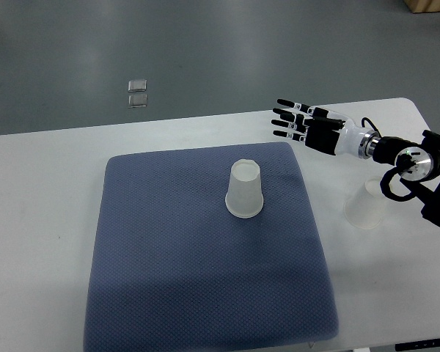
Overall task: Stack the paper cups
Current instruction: 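Move the right hand toward the standing white paper cup beside the pad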
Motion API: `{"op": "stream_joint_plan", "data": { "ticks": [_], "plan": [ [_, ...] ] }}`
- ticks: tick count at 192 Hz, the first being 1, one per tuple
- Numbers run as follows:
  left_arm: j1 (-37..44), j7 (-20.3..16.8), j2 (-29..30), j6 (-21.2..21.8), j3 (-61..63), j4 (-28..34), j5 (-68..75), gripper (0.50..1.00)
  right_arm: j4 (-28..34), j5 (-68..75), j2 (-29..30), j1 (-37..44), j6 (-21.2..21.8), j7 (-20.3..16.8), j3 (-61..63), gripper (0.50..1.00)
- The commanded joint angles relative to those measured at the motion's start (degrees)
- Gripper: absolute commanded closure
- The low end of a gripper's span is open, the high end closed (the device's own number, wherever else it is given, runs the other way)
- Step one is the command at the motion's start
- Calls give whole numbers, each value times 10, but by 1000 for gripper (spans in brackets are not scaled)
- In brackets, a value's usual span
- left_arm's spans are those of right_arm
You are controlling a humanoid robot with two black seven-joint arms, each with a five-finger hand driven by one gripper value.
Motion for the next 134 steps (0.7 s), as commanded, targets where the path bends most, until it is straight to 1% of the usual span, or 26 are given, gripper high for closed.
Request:
{"op": "stream_joint_plan", "data": {
  "ticks": [1, 39, 63, 85, 98, 134],
  "plan": [
    [0, 0, 0, 0, 0, 0, 0, 500, 0, 1, 1, -1, 0, 0, 0, 576],
    [0, 0, 0, 0, 0, 1, -1, 500, 10, -1, -2, 6, -13, -2, -6, 576],
    [0, 0, 0, 0, 0, 1, -1, 500, 9, -1, -11, 22, -41, -1, -10, 576],
    [0, 0, 0, 0, 0, 2, -1, 500, 9, 1, -22, 22, -39, 0, -4, 576],
    [0, 0, 0, 0, 0, 2, -1, 500, 9, 1, -39, 22, -33, 0, 0, 576],
    [0, 0, 0, 0, 0, 1, -1, 500, 7, 2, -46, 41, -31, 1, 2, 581]
  ]
}}
